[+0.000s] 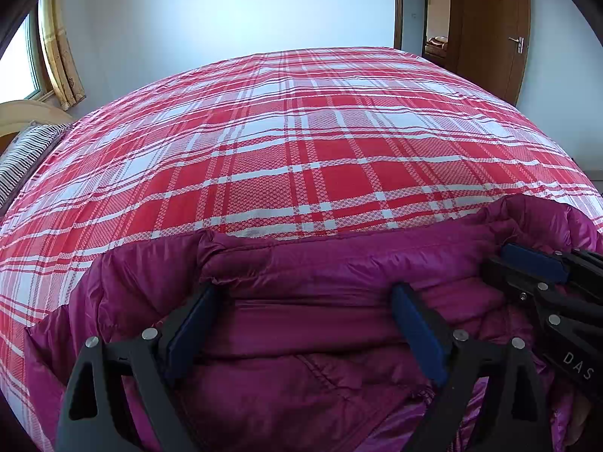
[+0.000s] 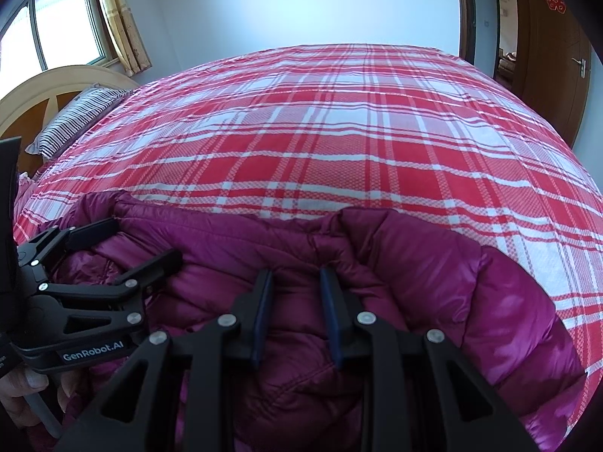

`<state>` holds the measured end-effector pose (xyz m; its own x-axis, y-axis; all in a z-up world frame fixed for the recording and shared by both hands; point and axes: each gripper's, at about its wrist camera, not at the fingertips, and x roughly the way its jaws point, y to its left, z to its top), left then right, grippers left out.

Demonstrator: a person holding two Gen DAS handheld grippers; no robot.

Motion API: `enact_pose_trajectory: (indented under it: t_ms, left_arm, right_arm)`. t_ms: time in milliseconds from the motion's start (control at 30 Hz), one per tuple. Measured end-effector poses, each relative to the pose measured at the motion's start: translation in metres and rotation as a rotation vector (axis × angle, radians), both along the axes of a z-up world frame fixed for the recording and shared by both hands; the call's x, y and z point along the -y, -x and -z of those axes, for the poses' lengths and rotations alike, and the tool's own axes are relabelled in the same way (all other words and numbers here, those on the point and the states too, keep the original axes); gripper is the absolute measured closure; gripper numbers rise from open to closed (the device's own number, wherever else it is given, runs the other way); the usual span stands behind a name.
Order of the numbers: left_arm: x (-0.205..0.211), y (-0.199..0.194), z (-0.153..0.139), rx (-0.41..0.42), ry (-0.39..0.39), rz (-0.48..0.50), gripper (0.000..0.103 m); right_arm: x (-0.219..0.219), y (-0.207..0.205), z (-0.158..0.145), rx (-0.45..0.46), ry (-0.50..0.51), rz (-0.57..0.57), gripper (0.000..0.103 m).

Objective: Fold large clothes

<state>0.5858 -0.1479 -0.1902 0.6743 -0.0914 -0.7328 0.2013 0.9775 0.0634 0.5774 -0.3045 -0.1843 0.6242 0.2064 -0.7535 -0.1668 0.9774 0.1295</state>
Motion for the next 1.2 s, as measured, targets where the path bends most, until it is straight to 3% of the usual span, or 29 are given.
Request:
enact_pose_trajectory:
  t_ms: [1200]
  left_arm:
    - [0.0007, -0.0008, 0.0012, 0.000, -0.011, -0.001, 0.009]
  right_arm:
    - [-0.0001, -0.0005, 0.0002, 0.003, 0.007, 0.001, 0.075]
